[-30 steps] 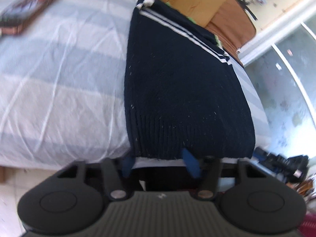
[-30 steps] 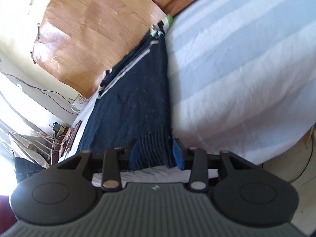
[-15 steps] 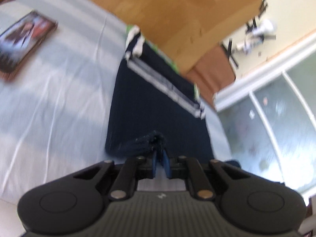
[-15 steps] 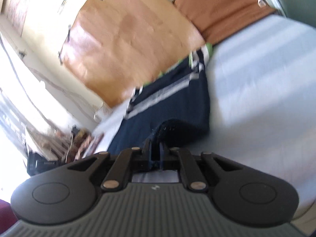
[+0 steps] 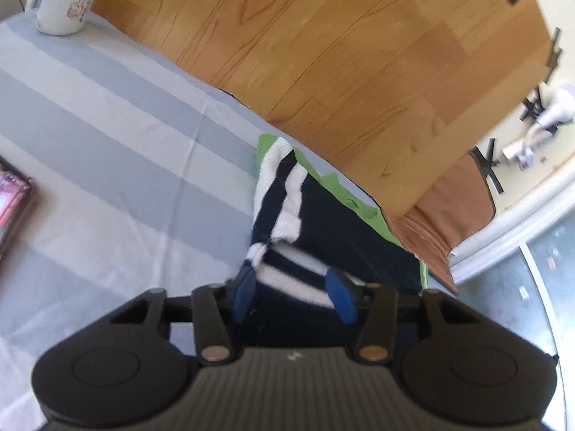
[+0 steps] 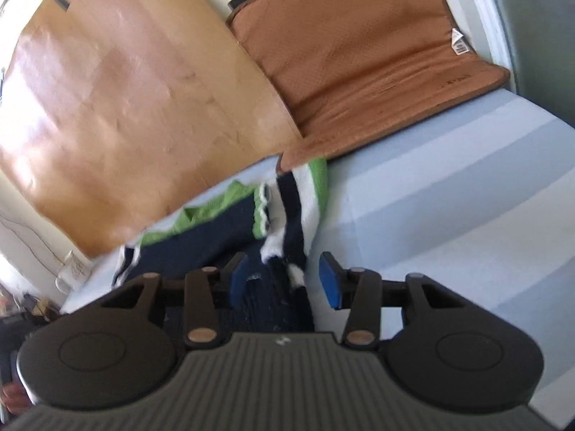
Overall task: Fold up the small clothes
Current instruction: 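Lower the folded hem onto the collar and hold with both grippers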
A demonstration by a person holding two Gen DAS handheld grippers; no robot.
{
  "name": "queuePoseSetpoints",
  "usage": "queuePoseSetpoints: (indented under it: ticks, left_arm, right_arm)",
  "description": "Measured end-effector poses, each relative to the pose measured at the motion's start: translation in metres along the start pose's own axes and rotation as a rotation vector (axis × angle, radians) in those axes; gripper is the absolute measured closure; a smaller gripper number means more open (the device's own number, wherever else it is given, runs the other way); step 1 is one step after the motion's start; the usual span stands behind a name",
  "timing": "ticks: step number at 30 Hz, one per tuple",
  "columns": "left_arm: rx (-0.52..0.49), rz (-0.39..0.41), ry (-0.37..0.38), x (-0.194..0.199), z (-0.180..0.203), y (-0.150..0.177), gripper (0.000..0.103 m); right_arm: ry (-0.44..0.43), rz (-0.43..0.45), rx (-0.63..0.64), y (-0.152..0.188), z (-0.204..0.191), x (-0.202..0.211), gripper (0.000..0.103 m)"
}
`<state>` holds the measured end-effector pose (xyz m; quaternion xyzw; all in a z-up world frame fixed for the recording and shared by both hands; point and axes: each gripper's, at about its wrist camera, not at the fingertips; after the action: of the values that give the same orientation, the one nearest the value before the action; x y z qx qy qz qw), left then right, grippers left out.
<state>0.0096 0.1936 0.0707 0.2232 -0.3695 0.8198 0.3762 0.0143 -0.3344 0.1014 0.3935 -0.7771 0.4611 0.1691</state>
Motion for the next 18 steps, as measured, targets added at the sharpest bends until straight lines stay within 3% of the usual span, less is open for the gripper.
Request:
queuePoseSetpoints:
  ticks: [2, 4, 8, 10, 13, 14, 15, 16, 18]
  left_arm:
    - [-0.024, 0.030, -0.041, 0.010, -0.005, 0.010, 0.043]
    - [-0.027, 0.020, -0.033, 0.011, -0.006, 0.013, 0.040]
    - [-0.066, -0.019, -0.063, -0.006, 0.000, 0.010, 0.041]
    - [-0.090, -0.043, -0.080, -0.016, 0.002, 0.011, 0.048]
    - [-0.105, -0.086, -0.099, -0.029, 0.001, 0.016, 0.079]
    - [-0.127, -0.074, -0.127, -0.028, 0.001, 0.019, 0.083]
    - [-0.146, -0.068, -0.134, -0.027, 0.003, 0.020, 0.084]
    - [-0.155, -0.060, -0.131, -0.024, 0.003, 0.021, 0.085]
    - [-0.177, -0.031, -0.126, -0.017, 0.009, 0.023, 0.085]
  right_arm:
    - [-0.005, -0.006, 0.019, 0.013, 0.005, 0.010, 0.055]
    - [-0.013, -0.016, 0.007, 0.022, 0.009, 0.012, 0.054]
    - [0.020, -0.020, 0.004, 0.025, -0.001, -0.004, 0.053]
    - [0.038, -0.007, 0.033, 0.021, -0.015, -0.016, 0.053]
    - [0.085, 0.015, 0.112, 0.020, -0.029, -0.024, 0.053]
    - [0.098, 0.013, 0.143, 0.020, -0.032, -0.027, 0.059]
    - [0.111, 0.009, 0.173, 0.021, -0.036, -0.029, 0.078]
    - [0.130, 0.008, 0.196, 0.022, -0.037, -0.032, 0.086]
    - [0.155, 0.030, 0.234, 0.025, -0.041, -0.031, 0.090]
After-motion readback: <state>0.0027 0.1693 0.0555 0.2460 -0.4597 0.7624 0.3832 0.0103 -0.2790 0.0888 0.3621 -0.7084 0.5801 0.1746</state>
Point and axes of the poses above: each gripper's, at about its wrist camera, not at the fingertips, and x roughly against the way its jaws point, z to its right, y to its underside, and after that the axes turned 6 degrees about -z, right-handed
